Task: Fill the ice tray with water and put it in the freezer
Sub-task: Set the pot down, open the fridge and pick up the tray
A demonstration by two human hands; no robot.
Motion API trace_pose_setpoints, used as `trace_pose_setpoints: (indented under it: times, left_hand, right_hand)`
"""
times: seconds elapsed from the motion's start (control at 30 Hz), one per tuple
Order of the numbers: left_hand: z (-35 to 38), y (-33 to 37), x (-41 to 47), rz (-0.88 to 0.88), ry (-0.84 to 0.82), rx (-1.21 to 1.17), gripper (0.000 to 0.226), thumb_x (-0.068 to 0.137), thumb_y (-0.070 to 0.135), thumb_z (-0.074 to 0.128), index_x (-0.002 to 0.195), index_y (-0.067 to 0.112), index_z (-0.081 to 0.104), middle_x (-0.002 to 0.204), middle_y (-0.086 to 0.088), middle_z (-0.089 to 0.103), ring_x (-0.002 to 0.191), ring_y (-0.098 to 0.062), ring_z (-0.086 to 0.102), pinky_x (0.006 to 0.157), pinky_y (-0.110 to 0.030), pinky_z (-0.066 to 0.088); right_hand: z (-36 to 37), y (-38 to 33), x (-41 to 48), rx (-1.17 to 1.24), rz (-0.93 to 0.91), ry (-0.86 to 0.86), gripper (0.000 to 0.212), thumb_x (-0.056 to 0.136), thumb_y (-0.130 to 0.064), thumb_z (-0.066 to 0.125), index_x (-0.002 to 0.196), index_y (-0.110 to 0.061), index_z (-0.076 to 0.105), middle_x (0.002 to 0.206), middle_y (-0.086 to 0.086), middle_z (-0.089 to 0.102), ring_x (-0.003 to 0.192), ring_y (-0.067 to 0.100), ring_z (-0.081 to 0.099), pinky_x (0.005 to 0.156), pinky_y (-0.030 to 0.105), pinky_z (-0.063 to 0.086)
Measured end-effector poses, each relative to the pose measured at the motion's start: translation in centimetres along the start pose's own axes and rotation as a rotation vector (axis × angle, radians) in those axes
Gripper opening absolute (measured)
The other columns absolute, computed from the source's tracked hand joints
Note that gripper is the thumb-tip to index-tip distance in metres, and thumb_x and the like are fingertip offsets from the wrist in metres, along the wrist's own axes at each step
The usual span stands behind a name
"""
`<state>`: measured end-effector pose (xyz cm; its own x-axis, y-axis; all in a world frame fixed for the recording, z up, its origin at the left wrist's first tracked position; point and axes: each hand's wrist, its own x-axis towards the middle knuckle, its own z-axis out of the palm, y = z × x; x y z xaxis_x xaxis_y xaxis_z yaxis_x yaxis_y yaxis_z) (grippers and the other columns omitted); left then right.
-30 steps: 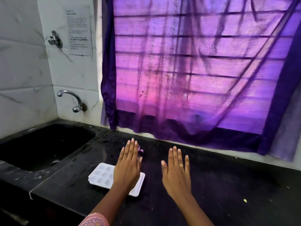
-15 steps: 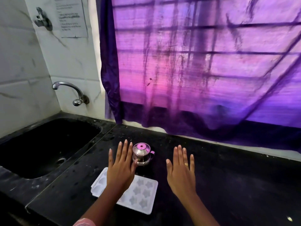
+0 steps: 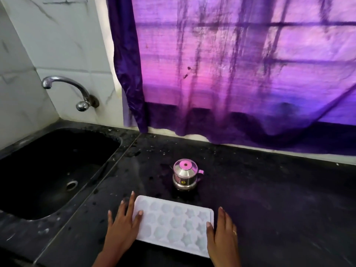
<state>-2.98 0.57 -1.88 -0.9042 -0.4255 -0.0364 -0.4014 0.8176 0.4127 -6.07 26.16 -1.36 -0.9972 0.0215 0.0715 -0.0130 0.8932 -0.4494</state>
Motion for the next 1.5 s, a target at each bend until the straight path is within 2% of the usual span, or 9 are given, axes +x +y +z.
trace_pose_setpoints:
  times: [0.13, 0.27, 0.37, 0.53, 0.73, 0.87, 0.97, 1.13, 1.5]
  left_hand:
    - [0.0, 0.0, -0.6, 0.034, 0.065, -0.136, 0.081, 0.073, 0.069, 0.006, 0.146, 0.034, 0.002, 0.143, 0.004, 0.038, 0.127, -0.018, 0.035, 0.108, -0.036, 0.021]
    - [0.0, 0.6, -0.5, 0.011, 0.024, -0.133, 0.072, 0.078, 0.061, 0.012, 0.146, 0.039, 0.008, 0.137, 0.006, 0.037, 0.118, -0.016, 0.031, 0.1, -0.035, 0.022]
    - [0.1, 0.6, -0.4, 0.011, 0.013, -0.122, 0.085, 0.07, 0.07, 0.002, 0.147, 0.035, 0.009, 0.133, 0.002, 0.037, 0.115, -0.015, 0.032, 0.099, -0.035, 0.023]
    - [0.2, 0.8, -0.2, -0.01, 0.025, -0.161, 0.085, 0.07, 0.068, 0.004, 0.147, 0.032, 0.01, 0.128, -0.001, 0.039, 0.108, -0.012, 0.033, 0.099, -0.036, 0.024]
    - [0.0, 1.0, -0.1, -0.041, 0.053, -0.212, 0.099, 0.06, 0.073, 0.001, 0.146, 0.029, 0.019, 0.114, 0.003, 0.035, 0.098, -0.008, 0.026, 0.096, -0.035, 0.026]
    - [-0.2, 1.4, -0.4, -0.058, 0.086, -0.209, 0.101, 0.058, 0.072, 0.001, 0.146, 0.028, 0.024, 0.116, -0.001, 0.038, 0.097, -0.009, 0.026, 0.095, -0.036, 0.027]
    - [-0.3, 1.8, -0.6, -0.06, 0.123, -0.238, 0.097, 0.061, 0.072, 0.005, 0.144, 0.028, 0.029, 0.106, 0.003, 0.035, 0.096, -0.01, 0.028, 0.095, -0.037, 0.027]
    - [-0.4, 3.1, -1.7, -0.044, 0.154, -0.274, 0.064, 0.087, 0.055, 0.026, 0.144, 0.027, 0.031, 0.103, 0.002, 0.036, 0.098, -0.011, 0.031, 0.096, -0.035, 0.028]
    - [0.5, 6.0, -5.5, -0.09, 0.238, -0.317, 0.056, 0.092, 0.049, 0.028, 0.143, 0.026, 0.034, 0.102, 0.001, 0.034, 0.104, -0.021, 0.041, 0.097, -0.038, 0.029]
  right_hand:
    - [0.9, -0.8, -0.9, 0.085, 0.045, -0.012, 0.055, 0.071, -0.034, 0.04, 0.099, 0.006, 0.066, 0.084, 0.023, 0.066, 0.057, 0.036, 0.065, 0.05, 0.039, 0.054]
    - [0.6, -1.4, -1.2, 0.323, 0.109, 0.086, 0.063, 0.073, -0.027, 0.044, 0.125, 0.008, 0.05, 0.111, 0.03, 0.052, 0.091, 0.044, 0.059, 0.081, 0.04, 0.046]
    - [0.8, -1.7, -1.3, 0.4, 0.164, 0.043, 0.053, 0.086, -0.019, 0.045, 0.133, 0.005, 0.039, 0.119, 0.029, 0.048, 0.102, 0.044, 0.053, 0.087, 0.039, 0.04]
    - [2.0, -1.6, -1.4, 0.441, 0.165, 0.121, 0.063, 0.072, -0.018, 0.035, 0.127, 0.01, 0.043, 0.098, 0.016, 0.047, 0.074, 0.03, 0.051, 0.078, 0.027, 0.038]
    - [3.1, -1.2, -1.2, 0.32, 0.051, 0.177, 0.047, 0.057, 0.004, 0.055, 0.103, 0.013, 0.064, 0.079, 0.001, 0.042, 0.044, 0.006, 0.031, 0.057, 0.006, 0.026]
    - [2.9, -0.9, -0.8, 0.287, 0.03, 0.201, 0.049, 0.052, 0.004, 0.058, 0.1, 0.01, 0.064, 0.067, 0.008, 0.054, 0.067, 0.015, 0.042, 0.054, 0.004, 0.025]
    - [2.3, -0.3, -0.9, 0.368, 0.032, 0.189, 0.047, 0.066, 0.009, 0.052, 0.112, 0.012, 0.058, 0.081, 0.003, 0.043, 0.057, 0.007, 0.035, 0.06, 0.006, 0.028]
    - [-0.5, 0.0, -0.7, 0.451, 0.05, 0.003, 0.05, 0.093, 0.001, 0.041, 0.141, -0.001, 0.026, 0.106, 0.004, 0.031, 0.084, 0.017, 0.042, 0.079, 0.019, 0.032]
    - [-4.9, 2.0, 0.1, 0.45, -0.004, -0.117, 0.047, 0.096, -0.005, 0.036, 0.142, -0.01, 0.029, 0.117, 0.012, 0.042, 0.089, 0.012, 0.041, 0.073, 0.012, 0.027]
